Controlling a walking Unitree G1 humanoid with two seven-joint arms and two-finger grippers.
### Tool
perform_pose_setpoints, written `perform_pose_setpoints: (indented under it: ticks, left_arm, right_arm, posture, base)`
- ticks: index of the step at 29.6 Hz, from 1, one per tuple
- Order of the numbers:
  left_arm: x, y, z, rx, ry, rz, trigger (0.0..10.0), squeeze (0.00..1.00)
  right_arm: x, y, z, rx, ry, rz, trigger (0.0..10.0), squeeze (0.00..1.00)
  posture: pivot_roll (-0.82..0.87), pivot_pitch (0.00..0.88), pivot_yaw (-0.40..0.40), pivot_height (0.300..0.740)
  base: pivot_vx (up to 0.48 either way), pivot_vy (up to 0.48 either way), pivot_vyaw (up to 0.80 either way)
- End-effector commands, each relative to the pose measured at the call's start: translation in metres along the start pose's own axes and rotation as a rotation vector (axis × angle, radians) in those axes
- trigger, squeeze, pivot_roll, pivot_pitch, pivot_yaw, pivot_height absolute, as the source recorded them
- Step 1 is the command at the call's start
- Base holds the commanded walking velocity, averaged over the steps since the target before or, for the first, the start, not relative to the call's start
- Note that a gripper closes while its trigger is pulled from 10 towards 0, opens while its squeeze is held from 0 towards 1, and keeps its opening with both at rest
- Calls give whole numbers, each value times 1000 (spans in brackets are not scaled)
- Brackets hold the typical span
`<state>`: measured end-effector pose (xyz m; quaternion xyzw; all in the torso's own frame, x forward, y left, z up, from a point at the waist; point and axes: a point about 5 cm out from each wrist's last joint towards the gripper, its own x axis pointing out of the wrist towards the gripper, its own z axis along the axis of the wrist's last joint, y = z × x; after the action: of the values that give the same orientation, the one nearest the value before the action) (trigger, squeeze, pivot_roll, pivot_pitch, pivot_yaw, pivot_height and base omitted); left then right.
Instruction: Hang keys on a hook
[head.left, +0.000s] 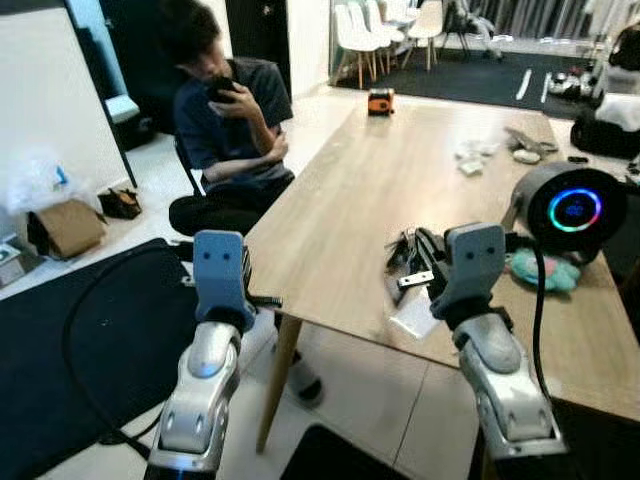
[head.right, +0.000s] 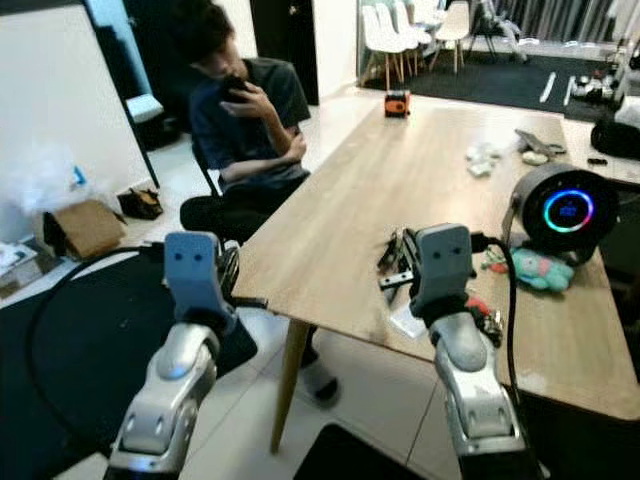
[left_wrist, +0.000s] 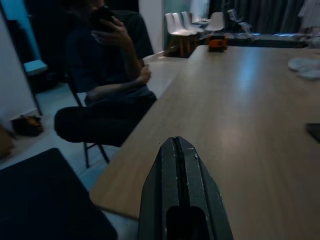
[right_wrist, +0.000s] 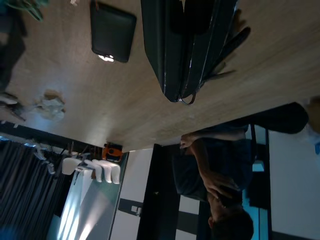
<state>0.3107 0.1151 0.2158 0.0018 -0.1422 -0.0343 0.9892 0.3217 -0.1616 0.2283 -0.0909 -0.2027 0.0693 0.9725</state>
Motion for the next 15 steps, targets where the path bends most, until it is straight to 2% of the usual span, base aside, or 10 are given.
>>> perform_pose_setpoints:
  ticks: [1,15]
  left_arm:
    - [-2,6,-3,12,13,24,10000,0]
    - [-1,6,-3,15,16,26,10000,0]
  right_arm:
    - [0,5,-1,8,-3,10,10000,0]
    - [1,5,-2,11,-1,5,10000,0]
  posture:
    - [14,103,7,740]
    - [17,106,13,740]
  base:
    - [-277,0,500]
    - [-265,0,479]
